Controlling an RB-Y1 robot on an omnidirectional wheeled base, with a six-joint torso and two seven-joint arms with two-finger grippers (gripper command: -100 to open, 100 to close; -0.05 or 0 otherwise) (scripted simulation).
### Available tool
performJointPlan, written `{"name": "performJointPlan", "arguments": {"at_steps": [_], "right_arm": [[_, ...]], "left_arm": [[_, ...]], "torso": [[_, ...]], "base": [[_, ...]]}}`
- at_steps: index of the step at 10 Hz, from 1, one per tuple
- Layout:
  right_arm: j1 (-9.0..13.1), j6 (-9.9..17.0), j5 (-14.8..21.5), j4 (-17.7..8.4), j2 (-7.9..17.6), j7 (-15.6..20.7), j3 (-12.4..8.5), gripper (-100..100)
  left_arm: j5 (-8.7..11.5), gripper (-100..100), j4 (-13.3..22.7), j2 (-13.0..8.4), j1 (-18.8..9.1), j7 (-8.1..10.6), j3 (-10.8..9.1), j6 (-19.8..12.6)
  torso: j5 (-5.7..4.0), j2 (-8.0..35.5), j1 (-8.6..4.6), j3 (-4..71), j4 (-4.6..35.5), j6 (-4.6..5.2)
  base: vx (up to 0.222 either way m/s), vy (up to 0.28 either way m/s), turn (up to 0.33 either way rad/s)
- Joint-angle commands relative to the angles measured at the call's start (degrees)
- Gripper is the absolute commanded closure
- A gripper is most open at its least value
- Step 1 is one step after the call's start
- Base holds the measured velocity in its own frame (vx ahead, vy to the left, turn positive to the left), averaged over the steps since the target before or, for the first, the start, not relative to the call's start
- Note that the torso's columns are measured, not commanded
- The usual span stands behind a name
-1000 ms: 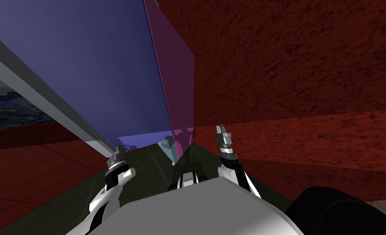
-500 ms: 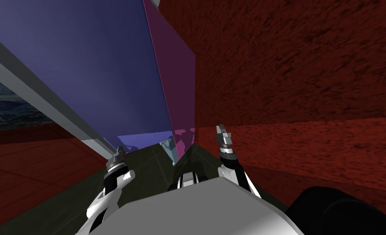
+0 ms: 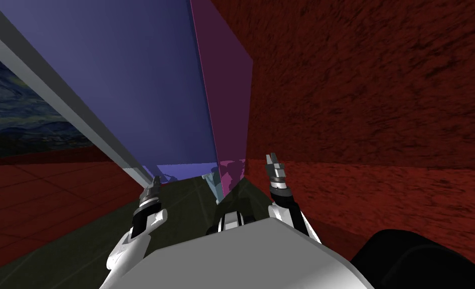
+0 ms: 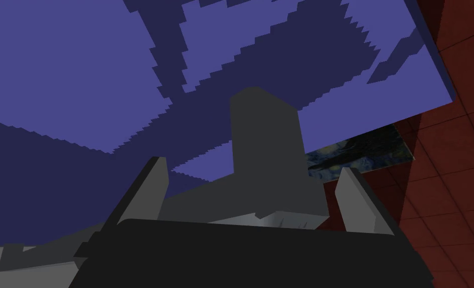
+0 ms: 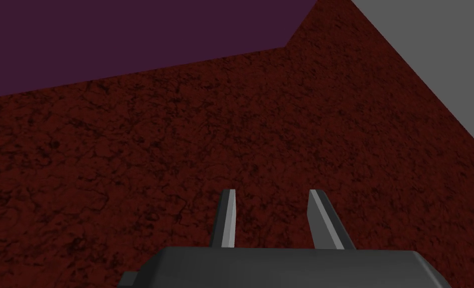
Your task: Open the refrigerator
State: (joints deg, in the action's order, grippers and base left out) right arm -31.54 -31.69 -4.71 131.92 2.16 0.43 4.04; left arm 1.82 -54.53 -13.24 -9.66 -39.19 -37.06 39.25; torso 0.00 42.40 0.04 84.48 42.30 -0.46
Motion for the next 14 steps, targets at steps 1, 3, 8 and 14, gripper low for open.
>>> {"name": "performJointPlan", "arguments": {"at_steps": [1, 3, 8, 14], "right_arm": [[0.01, 0.0, 0.0, 0.0, 0.0, 0.0, 0.0, 0], [0.02, 0.0, 0.0, 0.0, 0.01, 0.0, 0.0, 0], [0.03, 0.0, 0.0, 0.0, 0.0, 0.0, 0.0, 0], [0.02, 0.01, 0.0, 0.0, 0.0, 0.0, 0.0, 0]], "left_arm": [[-3.88, -100, -5.26, 1.58, 2.8, 4.36, 2.24, -1.95], [-6.21, -100, -9.65, 2.93, 4.79, 7.3, 3.81, -4.01], [-8.54, -100, -16.68, 4.28, 6.79, 10.67, 5.38, -6.06], [-13.2, -100, -24.74, 6.98, 10.78, 16.05, 8.51, -10.16]], "torso": [[-0.11, 0.1, 0.12, -0.01, 0.15, 0.2], [-0.19, 0.27, 0.07, -0.11, 0.29, 0.28], [-0.19, 0.23, -0.03, -0.08, 0.3, 0.18], [-0.41, 0.34, -0.46, -0.14, 0.46, 0.2]], "base": [[0.133, -0.014, 0.301], [0.12, -0.01, 0.24], [0.067, -0.014, 0.126], [0.066, -0.02, 0.16]]}}
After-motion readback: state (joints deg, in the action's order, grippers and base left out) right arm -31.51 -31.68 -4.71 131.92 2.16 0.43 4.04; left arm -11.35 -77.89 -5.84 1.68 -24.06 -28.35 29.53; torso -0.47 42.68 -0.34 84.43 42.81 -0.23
